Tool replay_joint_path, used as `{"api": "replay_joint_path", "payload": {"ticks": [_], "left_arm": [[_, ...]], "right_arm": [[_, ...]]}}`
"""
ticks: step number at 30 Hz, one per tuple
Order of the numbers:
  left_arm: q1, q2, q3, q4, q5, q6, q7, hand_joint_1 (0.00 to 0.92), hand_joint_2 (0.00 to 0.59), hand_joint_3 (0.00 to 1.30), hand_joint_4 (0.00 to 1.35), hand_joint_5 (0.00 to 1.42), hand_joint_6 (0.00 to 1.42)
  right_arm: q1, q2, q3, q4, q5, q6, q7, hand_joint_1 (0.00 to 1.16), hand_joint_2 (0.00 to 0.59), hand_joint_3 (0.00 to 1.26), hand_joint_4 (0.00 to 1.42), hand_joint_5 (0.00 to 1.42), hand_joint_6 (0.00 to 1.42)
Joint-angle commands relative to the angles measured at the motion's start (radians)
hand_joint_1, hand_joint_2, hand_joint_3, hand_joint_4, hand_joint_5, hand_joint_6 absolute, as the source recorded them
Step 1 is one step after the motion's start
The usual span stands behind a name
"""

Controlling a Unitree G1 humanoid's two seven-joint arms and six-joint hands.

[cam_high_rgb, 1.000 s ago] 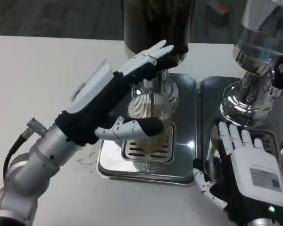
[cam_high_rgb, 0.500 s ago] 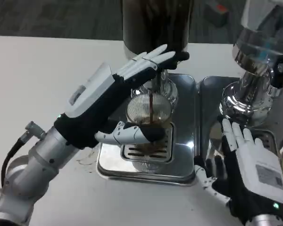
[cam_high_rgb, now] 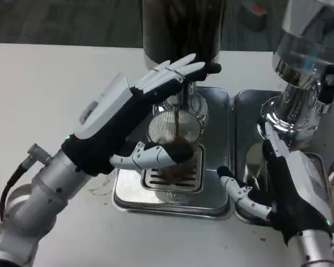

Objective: Grasp the cup under the faucet to collect the drink, then remove the cup.

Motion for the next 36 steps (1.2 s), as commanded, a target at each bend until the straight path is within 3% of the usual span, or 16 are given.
{"api": "replay_joint_path", "payload": {"ticks": [1,5,11,15,18,31,36], "left_arm": [[0.019,0.014,-0.017,-0.007,0.005,-0.008,-0.013,0.0,0.135,0.2,0.09,0.3,0.09],[0.023,0.015,-0.018,-0.009,-0.004,-0.004,-0.016,0.0,0.131,0.2,0.09,0.3,0.09],[0.026,0.017,-0.018,-0.009,-0.018,0.004,-0.02,0.0,0.116,0.2,0.09,0.3,0.09],[0.025,0.018,-0.019,-0.01,-0.023,0.007,-0.023,0.0,0.12,0.21,0.09,0.3,0.09],[0.025,0.019,-0.02,-0.013,-0.025,0.011,-0.023,0.0,0.122,0.21,0.09,0.3,0.09],[0.044,0.031,-0.008,-0.045,-0.018,0.035,-0.008,0.0,0.127,0.21,0.09,0.3,0.09],[0.059,0.033,0.026,-0.073,-0.016,0.055,0.016,0.0,0.129,0.2,0.07,0.27,0.08]], "right_arm": [[-0.061,-0.009,-0.031,0.082,0.098,-0.061,0.026,0.68,0.301,0.0,0.0,0.0,0.01],[-0.113,-0.012,-0.05,0.163,0.198,-0.108,0.064,0.69,0.288,0.0,0.0,0.0,0.02],[-0.177,-0.017,-0.058,0.273,0.265,-0.177,0.074,0.69,0.288,0.0,0.0,0.0,0.02],[-0.202,-0.024,-0.048,0.304,0.272,-0.207,0.072,0.7,0.287,0.0,0.0,0.0,0.02],[-0.216,-0.036,-0.024,0.302,0.236,-0.214,0.061,0.7,0.289,0.0,0.0,0.0,0.02],[-0.269,-0.019,-0.015,0.39,0.282,-0.246,0.074,0.7,0.287,0.0,0.0,0.0,0.0],[-0.273,-0.017,-0.015,0.405,0.289,-0.256,0.069,0.7,0.284,0.0,0.0,0.0,0.0]]}}
